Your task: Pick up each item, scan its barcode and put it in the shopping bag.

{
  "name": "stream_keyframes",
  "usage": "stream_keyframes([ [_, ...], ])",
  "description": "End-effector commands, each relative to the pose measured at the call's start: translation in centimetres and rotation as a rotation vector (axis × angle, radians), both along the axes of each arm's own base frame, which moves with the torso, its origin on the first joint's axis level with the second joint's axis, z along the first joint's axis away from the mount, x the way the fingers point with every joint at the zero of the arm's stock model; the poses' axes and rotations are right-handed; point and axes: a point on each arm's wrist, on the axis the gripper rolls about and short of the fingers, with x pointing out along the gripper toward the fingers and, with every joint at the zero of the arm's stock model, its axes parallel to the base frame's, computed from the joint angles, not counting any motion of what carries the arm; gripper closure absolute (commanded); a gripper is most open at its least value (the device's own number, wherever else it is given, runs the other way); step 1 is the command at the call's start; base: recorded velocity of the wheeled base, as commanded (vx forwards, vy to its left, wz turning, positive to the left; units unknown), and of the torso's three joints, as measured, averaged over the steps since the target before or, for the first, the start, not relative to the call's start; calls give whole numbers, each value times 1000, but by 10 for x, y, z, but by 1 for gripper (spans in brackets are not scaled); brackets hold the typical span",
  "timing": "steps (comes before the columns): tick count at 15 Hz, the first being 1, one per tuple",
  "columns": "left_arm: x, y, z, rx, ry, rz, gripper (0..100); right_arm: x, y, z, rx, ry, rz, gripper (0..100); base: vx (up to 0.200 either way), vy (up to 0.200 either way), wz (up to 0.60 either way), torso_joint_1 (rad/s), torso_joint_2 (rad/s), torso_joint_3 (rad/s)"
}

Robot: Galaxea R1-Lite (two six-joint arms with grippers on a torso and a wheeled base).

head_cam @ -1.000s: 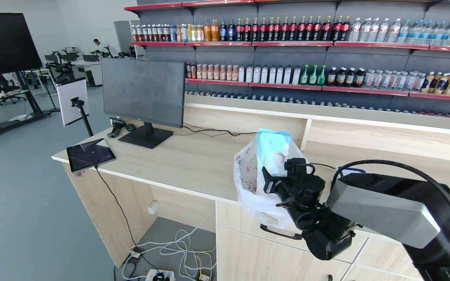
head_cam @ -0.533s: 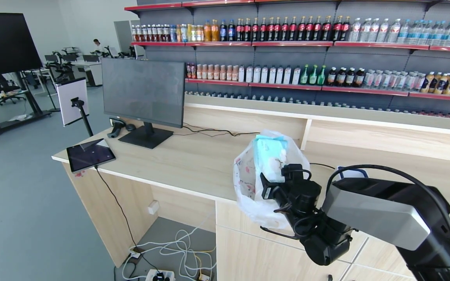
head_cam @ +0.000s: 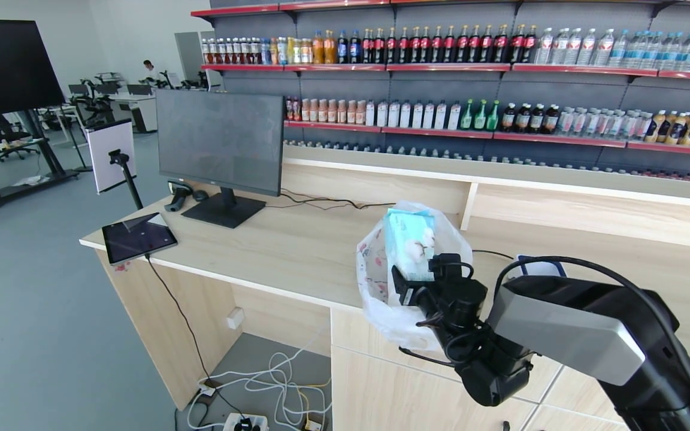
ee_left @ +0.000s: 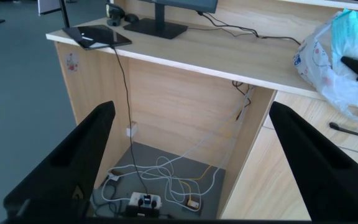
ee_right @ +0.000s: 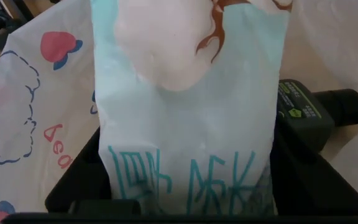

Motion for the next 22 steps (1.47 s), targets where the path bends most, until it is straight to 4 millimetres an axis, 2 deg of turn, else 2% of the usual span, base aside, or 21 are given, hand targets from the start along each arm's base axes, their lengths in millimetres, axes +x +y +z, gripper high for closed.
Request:
stream_keyframes([
  [1, 0, 0, 0, 0, 0, 0, 0, 0, 1, -5, 5, 10, -8, 0, 0, 0, 0, 0, 0, 0],
  [4, 0, 0, 0, 6, 0, 0, 0, -3, 5, -5, 5, 11, 5, 0, 0, 0, 0, 0, 0, 0],
  [7, 0, 0, 0, 4, 0, 0, 0, -12, 23, -5, 25, 10, 14, 0, 0, 0, 0, 0, 0, 0],
  [8, 0, 0, 0, 4, 0, 0, 0, -18, 37, 4, 64, -9, -4, 0, 0, 0, 0, 0, 0, 0],
  [10, 0, 0, 0, 1, 0, 0, 0, -25, 48, 20, 83, -37, 2, 0, 0, 0, 0, 0, 0, 0],
  [12, 0, 0, 0, 0, 0, 0, 0, -22, 41, 32, 73, -63, -6, 0, 0, 0, 0, 0, 0, 0],
  [13, 0, 0, 0, 0, 0, 0, 0, -14, 19, 43, 73, -75, -45, 0, 0, 0, 0, 0, 0, 0],
  [16, 0, 0, 0, 0, 0, 0, 0, -6, -13, 66, 81, -109, -97, 0, 0, 0, 0, 0, 0, 0],
  [22, 0, 0, 0, 0, 0, 0, 0, -22, -25, 105, 108, -160, -107, 0, 0, 0, 0, 0, 0, 0],
])
